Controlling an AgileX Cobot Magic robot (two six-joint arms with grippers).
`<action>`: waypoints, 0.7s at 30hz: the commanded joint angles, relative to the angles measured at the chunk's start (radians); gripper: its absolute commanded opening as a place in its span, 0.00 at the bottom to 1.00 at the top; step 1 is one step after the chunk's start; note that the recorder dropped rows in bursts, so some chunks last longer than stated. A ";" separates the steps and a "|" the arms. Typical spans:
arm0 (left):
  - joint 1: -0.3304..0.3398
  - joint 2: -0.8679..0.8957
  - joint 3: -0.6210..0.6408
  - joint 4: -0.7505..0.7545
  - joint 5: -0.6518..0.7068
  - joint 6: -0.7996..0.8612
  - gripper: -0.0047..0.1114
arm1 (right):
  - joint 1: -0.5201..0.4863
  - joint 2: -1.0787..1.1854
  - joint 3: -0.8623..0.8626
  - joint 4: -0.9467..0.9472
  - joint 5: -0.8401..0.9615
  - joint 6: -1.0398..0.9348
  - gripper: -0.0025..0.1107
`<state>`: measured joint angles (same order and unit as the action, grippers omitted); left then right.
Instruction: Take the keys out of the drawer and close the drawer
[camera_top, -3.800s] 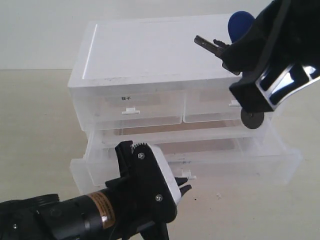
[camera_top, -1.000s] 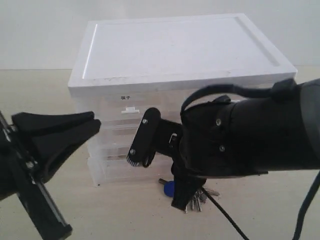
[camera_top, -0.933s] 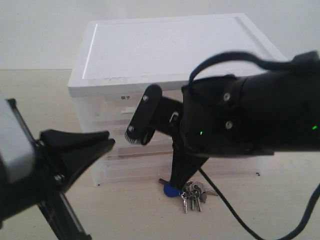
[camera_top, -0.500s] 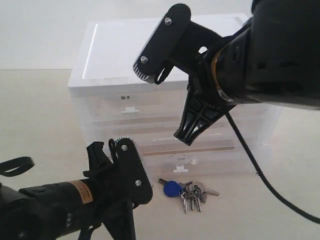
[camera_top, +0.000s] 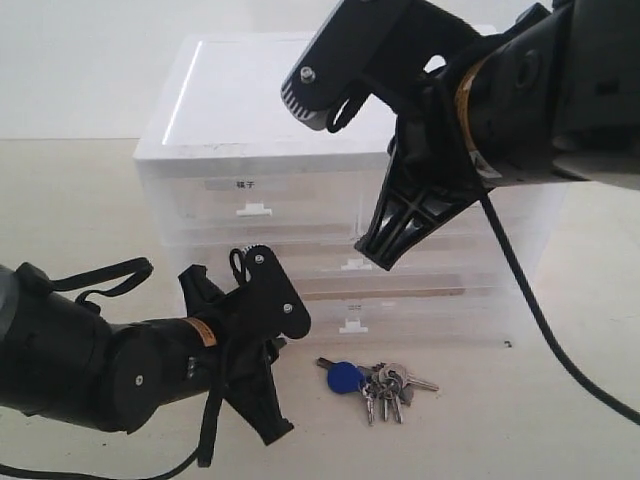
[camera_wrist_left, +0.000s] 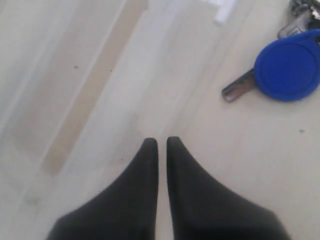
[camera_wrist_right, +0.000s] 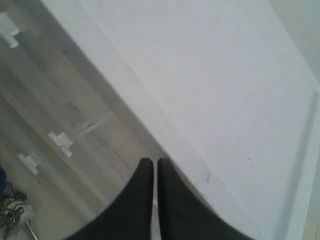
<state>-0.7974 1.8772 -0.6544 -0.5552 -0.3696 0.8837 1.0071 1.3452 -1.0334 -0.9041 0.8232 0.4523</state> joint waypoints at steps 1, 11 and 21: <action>0.009 0.001 -0.011 -0.006 -0.109 -0.063 0.08 | 0.002 -0.010 -0.004 0.003 0.003 0.004 0.02; 0.009 0.001 -0.028 0.047 -0.154 -0.166 0.08 | 0.002 -0.010 -0.004 -0.002 -0.004 0.010 0.02; -0.006 -0.057 -0.028 0.145 -0.040 -0.189 0.08 | 0.002 -0.010 -0.004 0.011 -0.010 0.010 0.02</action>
<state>-0.7974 1.8598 -0.6753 -0.4628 -0.4549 0.7066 1.0071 1.3452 -1.0334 -0.8982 0.8171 0.4561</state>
